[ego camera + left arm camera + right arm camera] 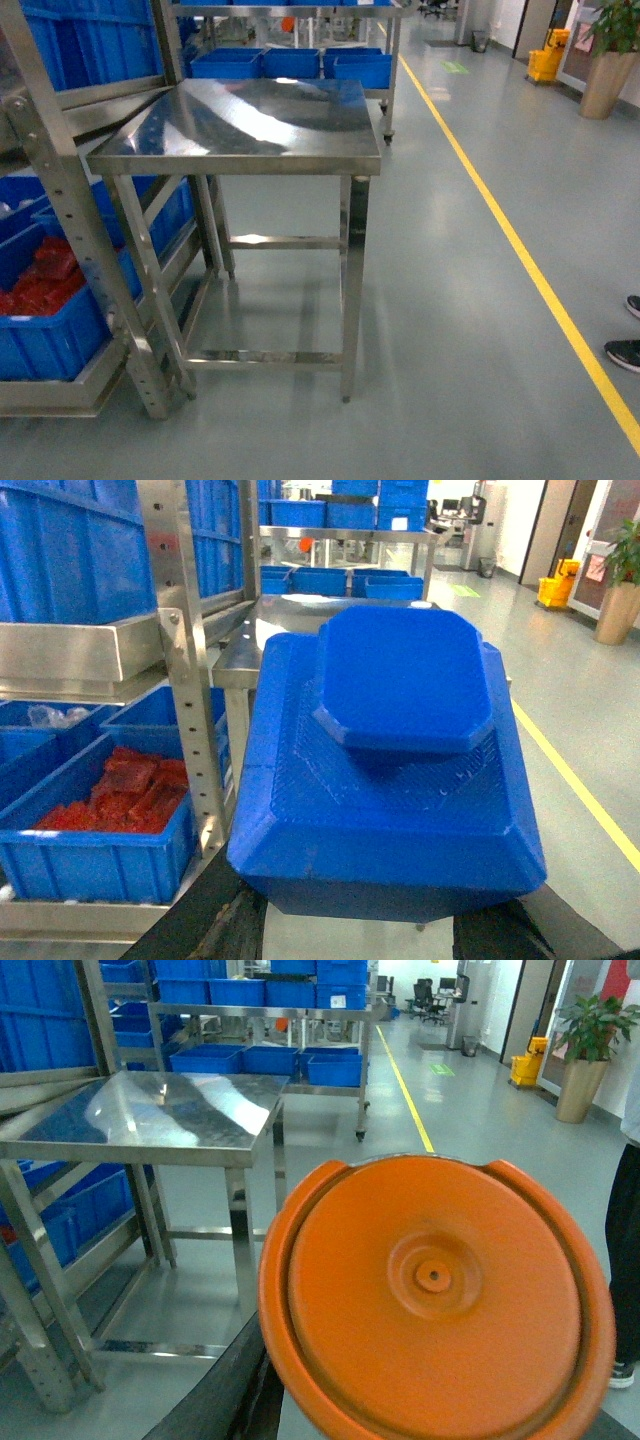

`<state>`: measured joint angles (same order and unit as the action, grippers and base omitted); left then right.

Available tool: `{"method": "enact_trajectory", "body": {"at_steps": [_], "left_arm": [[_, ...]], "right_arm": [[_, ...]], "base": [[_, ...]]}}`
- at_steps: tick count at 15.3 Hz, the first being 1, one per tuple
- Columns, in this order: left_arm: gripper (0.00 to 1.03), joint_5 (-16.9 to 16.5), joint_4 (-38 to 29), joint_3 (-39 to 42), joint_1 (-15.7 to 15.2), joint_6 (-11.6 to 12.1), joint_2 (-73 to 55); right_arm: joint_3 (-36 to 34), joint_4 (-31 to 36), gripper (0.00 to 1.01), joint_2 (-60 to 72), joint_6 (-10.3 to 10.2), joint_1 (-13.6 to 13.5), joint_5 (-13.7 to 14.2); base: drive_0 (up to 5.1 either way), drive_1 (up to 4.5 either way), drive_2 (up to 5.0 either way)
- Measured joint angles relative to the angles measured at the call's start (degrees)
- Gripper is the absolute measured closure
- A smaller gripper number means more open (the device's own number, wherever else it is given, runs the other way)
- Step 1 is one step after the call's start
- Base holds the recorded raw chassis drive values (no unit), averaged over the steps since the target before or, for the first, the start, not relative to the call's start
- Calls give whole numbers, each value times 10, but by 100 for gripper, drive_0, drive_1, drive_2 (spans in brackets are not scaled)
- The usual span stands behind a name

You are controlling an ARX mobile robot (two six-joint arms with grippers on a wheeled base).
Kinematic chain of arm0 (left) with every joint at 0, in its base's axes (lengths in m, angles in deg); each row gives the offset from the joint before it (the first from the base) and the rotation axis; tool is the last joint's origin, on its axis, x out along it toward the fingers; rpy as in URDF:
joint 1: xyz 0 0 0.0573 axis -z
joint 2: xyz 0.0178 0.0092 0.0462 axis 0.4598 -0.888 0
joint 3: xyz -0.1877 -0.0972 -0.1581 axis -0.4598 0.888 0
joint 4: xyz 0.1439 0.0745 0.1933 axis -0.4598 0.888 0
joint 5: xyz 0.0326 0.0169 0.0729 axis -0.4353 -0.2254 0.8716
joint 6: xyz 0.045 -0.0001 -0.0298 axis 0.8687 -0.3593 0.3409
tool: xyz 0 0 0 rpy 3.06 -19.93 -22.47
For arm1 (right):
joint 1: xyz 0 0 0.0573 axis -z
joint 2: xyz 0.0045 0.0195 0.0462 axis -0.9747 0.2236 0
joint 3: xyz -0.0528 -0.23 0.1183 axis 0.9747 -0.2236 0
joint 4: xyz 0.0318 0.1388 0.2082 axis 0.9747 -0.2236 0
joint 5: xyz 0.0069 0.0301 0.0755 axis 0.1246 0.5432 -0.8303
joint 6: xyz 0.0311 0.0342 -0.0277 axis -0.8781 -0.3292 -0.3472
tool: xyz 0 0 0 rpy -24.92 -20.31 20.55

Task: Sort blue parts and orange caps into right shelf containers

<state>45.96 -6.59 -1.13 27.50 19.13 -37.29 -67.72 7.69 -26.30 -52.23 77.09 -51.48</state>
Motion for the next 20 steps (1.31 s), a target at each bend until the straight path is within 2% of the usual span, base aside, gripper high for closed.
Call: {"method": "enact_trajectory", "body": {"at_steps": [3,20], "left_arm": [[61,0,-4,0,0,0,0],[61,0,1,0,-1,0,0]], "right_arm": [[0,1,58,0,0,0,0],[0,-2,58,0,0,0,1]], "base": [[0,0,0],[-475,151,353]]}}
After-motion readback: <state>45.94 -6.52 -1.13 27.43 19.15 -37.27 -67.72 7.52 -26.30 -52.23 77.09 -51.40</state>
